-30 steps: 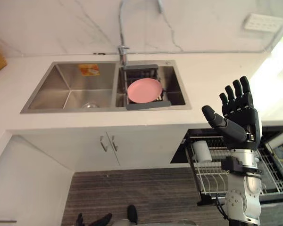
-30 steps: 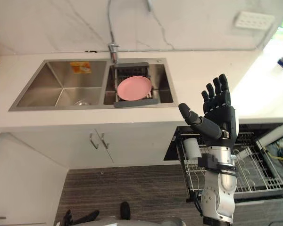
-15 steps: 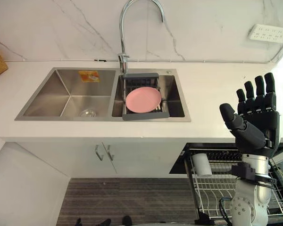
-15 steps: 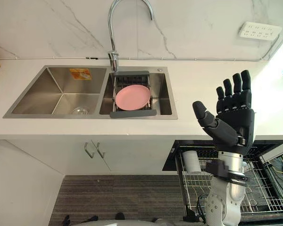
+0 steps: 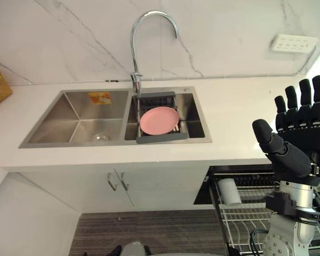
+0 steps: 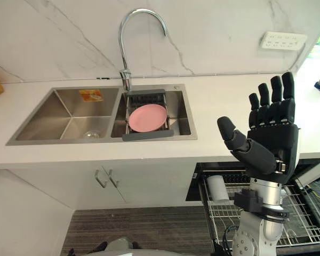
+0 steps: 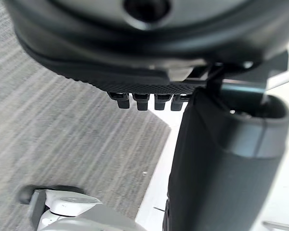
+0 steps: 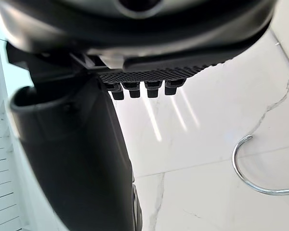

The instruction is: Walk over to the sink, pick up the cup, carry it to the dishwasher, place the cup inside the dishwasher, then close the dishwasher door

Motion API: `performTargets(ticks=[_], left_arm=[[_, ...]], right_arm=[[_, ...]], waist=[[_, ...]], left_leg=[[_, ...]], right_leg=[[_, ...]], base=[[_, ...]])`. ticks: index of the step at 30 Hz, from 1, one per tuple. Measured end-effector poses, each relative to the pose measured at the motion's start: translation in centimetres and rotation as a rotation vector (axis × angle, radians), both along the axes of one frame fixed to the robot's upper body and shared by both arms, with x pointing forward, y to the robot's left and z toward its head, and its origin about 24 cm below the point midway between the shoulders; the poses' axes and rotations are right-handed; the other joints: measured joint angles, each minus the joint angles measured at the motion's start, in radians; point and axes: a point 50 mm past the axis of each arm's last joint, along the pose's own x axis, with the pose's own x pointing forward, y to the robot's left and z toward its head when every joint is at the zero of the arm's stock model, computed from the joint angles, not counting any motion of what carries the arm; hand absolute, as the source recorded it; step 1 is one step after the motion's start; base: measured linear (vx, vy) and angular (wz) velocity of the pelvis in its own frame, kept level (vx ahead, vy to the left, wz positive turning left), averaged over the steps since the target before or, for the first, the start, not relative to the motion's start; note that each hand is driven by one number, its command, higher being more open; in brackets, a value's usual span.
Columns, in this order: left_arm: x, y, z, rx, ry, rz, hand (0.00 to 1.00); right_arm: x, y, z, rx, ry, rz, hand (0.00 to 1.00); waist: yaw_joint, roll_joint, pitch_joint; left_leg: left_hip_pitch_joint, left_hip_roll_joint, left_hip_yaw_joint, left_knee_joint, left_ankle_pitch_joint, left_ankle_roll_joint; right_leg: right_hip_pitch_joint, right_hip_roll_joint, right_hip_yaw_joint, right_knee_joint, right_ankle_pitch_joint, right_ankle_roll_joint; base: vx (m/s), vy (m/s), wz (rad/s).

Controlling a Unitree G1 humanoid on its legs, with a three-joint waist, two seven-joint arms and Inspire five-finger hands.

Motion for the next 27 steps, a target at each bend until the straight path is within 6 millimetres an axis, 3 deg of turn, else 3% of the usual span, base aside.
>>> performTargets(ticks=[1,2,3,6,12,15,16,17,18,19,21,23,24,27], left_arm=[[-0.2,-0.1,0.0,-0.001,0.004,0.005,1.0],[-0.7,-0.3,0.0,-0.004,0.015,0.009,1.0],[-1.4,-0.6,-0.1,-0.013,0.033,0.015,1.0],[-1.2,-0.4,-0.1,0.002,0.038,0.003,1.0],[1.1,0.2,0.3,0.026,-0.028,-0.023,1.0],[1.8,0.2,0.2,0.025,-0.033,-0.054,1.0],[1.9,0.4,0.2,0.027,-0.027,-0.068,1.0],[2.0,0.5,0.2,0.028,-0.023,-0.079,1.0],[2.0,0.8,0.2,0.036,-0.017,-0.092,1.0],[2.0,1.0,0.2,0.04,-0.009,-0.112,1.0],[2.5,1.1,0.3,0.045,-0.01,-0.133,1.0],[3.3,1.1,0.3,0.046,-0.025,-0.148,1.0],[4.7,1.8,0.8,0.095,-0.038,-0.238,1.0],[4.7,1.8,0.8,0.096,-0.037,-0.238,1.0]], right_arm=[[0.0,0.1,0.0,0.0,0.0,0.003,1.0],[0.1,0.2,0.0,0.001,0.001,0.009,1.0],[0.1,0.3,0.0,0.002,0.0,0.013,1.0],[0.4,1.1,0.1,-0.001,-0.01,0.055,1.0],[0.7,1.7,0.4,-0.008,-0.026,0.083,1.0],[1.0,1.4,0.0,-0.005,-0.006,0.074,1.0],[1.3,1.4,-0.1,-0.002,-0.004,0.076,1.0],[1.6,1.5,-0.1,0.001,-0.009,0.083,1.0],[2.3,1.8,-0.3,0.006,-0.005,0.102,1.0],[2.7,1.8,-0.6,0.008,0.007,0.112,1.0],[3.3,1.7,-1.1,0.01,0.027,0.115,1.0],[3.5,1.6,-1.4,0.007,0.044,0.116,1.0],[4.2,0.7,-0.8,-0.028,0.028,0.096,1.0],[4.2,0.7,-0.8,-0.028,0.028,0.096,1.0]], waist=[[0.002,0.0,0.0],[0.007,0.003,-0.003],[0.015,0.01,-0.009],[0.026,-0.006,-0.02],[0.023,-0.016,-0.049],[0.02,-0.017,-0.065],[0.012,-0.023,-0.07],[0.003,-0.024,-0.071],[-0.01,-0.034,-0.071],[-0.009,-0.036,-0.072],[-0.01,-0.039,-0.073],[-0.024,-0.044,-0.073],[-0.03,-0.077,-0.005],[-0.03,-0.077,-0.005]], left_leg=[[-0.002,0.0,-0.006,-0.039,0.011,-0.002],[-0.005,-0.005,-0.028,-0.077,0.069,0.002],[0.005,-0.021,-0.032,-0.08,0.116,0.041],[0.001,-0.052,0.028,-0.054,0.081,0.099],[0.046,-0.11,0.04,-0.072,0.005,0.114],[0.107,-0.13,0.032,-0.142,0.008,0.117],[0.131,-0.136,0.034,-0.168,0.008,0.118],[0.151,-0.141,0.035,-0.187,0.012,0.126],[0.175,-0.144,0.044,-0.213,0.024,0.135],[0.192,-0.14,0.053,-0.229,0.029,0.134],[0.203,-0.123,0.053,-0.228,0.03,0.131],[0.206,-0.115,0.024,-0.218,0.029,0.125],[0.246,-0.137,-0.075,-0.253,0.016,0.095],[0.246,-0.137,-0.075,-0.253,0.016,0.095]], right_leg=[[0.001,-0.005,0.009,0.0,-0.005,0.006],[0.002,-0.015,0.033,0.001,-0.014,0.019],[0.001,-0.026,0.061,0.0,-0.023,0.034],[-0.009,-0.076,0.104,-0.006,-0.023,0.052],[-0.004,-0.124,0.129,0.041,-0.008,0.078],[-0.077,-0.125,0.128,0.225,-0.009,0.09],[-0.134,-0.132,0.122,0.351,-0.006,0.139],[-0.177,-0.141,0.115,0.44,0.001,0.158],[-0.223,-0.154,0.091,0.531,-0.001,0.155],[-0.262,-0.16,0.043,0.55,-0.021,0.133],[-0.304,-0.148,-0.025,0.503,-0.05,0.116],[-0.317,-0.123,-0.068,0.372,-0.042,0.096],[-0.175,-0.075,-0.077,-0.034,0.183,0.09],[-0.174,-0.075,-0.077,-0.034,0.183,0.09]], base=[[0.14,0.162,-0.38],[0.2,0.218,-0.57],[0.3,0.306,-0.64],[0.31,0.267,-0.47],[0.18,0.127,-0.03],[0.14,0.082,0.01],[0.16,0.084,-0.03],[0.21,0.093,-0.08],[0.22,0.076,-0.16],[0.19,0.042,-0.21],[0.19,-0.042,-0.04],[0.14,-0.088,0.22],[0.03,-0.03,0.1],[0.0,0.0,0.0]])
